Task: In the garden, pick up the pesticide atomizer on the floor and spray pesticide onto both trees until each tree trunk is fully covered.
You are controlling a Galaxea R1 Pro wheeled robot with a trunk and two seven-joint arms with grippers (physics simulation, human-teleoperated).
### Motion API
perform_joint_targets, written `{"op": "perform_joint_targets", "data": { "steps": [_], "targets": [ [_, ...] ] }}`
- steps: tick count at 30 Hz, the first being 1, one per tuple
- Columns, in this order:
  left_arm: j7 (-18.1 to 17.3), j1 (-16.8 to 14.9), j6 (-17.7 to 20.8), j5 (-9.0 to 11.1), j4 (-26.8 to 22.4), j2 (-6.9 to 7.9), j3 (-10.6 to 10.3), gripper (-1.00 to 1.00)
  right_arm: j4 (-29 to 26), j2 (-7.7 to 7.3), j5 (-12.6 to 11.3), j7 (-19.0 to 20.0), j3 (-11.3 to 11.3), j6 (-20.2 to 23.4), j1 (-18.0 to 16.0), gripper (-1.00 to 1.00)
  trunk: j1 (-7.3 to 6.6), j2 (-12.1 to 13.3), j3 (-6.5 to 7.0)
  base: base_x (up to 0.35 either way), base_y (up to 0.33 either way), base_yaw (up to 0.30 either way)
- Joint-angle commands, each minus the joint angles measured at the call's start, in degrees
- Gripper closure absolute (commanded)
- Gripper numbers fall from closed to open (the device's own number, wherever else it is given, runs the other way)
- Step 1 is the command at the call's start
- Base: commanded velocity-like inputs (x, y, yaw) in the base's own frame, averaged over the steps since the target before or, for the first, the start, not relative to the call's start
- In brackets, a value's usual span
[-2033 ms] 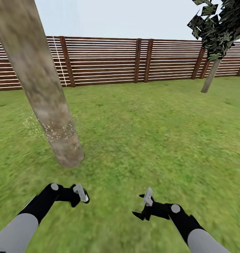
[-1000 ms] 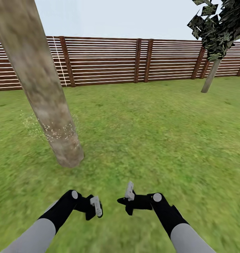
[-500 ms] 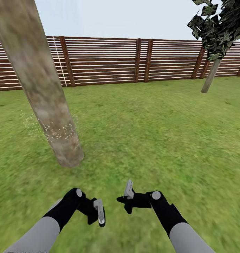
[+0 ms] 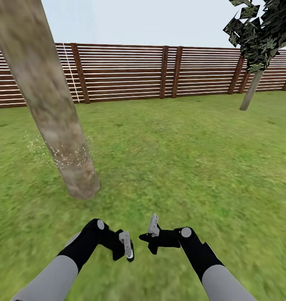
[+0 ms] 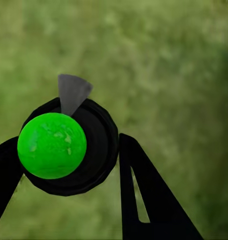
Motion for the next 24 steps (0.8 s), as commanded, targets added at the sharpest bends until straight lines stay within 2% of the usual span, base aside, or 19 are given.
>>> {"op": "perform_joint_targets", "data": {
  "steps": [1, 18, 24],
  "targets": [
    [-0.24, -0.01, 0.67, -0.14, -0.63, -0.03, -0.03, 1.0, -0.06, 0.02, 0.59, 0.04, -0.05, -0.51, -0.02, 1.0, -0.01, -0.02, -0.05, 0.0, 0.0, 0.0],
    [0.51, 0.61, 0.67, -0.05, -1.91, -0.49, 0.32, 1.0, -0.49, 0.15, 0.44, 0.04, 0.0, -0.51, -0.02, 1.0, -0.01, -0.02, -0.05, 0.0, 0.0, 0.0],
    [0.51, 0.54, 0.49, 0.36, -1.91, -0.52, 0.32, 1.0, -0.5, 1.19, 0.48, 0.04, 0.07, -0.51, -0.04, 1.0, -0.01, -0.02, -0.05, 0.0, 0.0, 0.0]
  ]
}}
